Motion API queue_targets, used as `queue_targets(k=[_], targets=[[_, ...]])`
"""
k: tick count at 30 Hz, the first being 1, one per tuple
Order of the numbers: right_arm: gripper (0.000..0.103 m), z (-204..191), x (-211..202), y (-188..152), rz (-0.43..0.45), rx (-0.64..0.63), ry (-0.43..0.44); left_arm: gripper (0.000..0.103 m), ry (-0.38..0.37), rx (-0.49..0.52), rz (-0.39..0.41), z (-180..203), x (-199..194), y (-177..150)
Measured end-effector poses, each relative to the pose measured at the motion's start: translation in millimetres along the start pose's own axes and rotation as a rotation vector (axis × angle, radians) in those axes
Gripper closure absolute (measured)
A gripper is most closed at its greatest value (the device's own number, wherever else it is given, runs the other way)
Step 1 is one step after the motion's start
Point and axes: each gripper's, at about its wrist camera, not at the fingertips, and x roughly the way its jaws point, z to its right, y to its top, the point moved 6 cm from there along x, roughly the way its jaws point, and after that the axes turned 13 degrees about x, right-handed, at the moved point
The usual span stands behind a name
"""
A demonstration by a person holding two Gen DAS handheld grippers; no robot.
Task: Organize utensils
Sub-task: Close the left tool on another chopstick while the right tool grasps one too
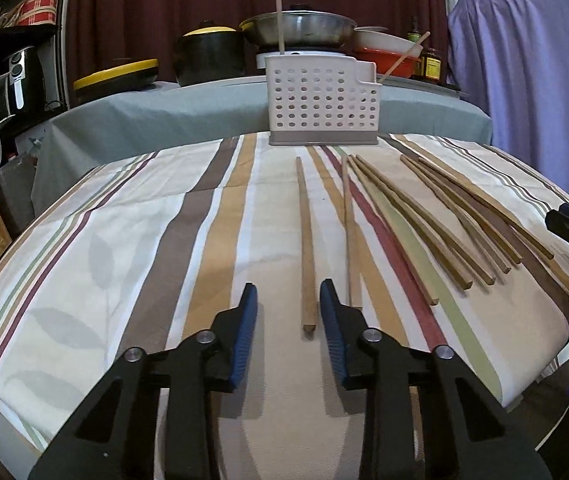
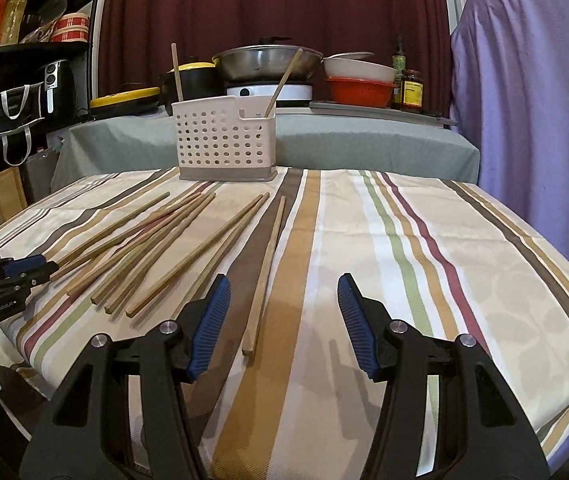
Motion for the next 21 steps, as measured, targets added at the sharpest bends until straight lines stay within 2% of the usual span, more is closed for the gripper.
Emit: queue_targets(k=[3,5,9,13,15,18,21], targets=[[0.054,-1,2,-4,-0.013,-0.004,0.005,0.079,-0.003,0.009,0.003,2,0,1],[0.055,-3,3,-7,-0.023,-0.008,0.008,0.088,-0.005,0.014,0.004,3,0,2],[0.059,-4,6,-10,-0.032,-0.011,0.008,0.094,-0.001,0.013,0.002,3,0,1],[0.069,-3,9,-14,-0.047,-0.009,0.013,0.095,0.001,0.013,0.001,3,0,2],[0.071,-4,11,-17,-0.058,-0.012,0.015,0.095,0.000,0.012,0.001,3,0,2],[0.083,-6,14,-21,-0.073,-0.022,0.018,0.095,0.000,0.014,0.000,2,0,2],[0.088,-5,15,-22,-0.082,-0.019,0.017,0.095,-0.002,0.012,0.000,2,0,2]])
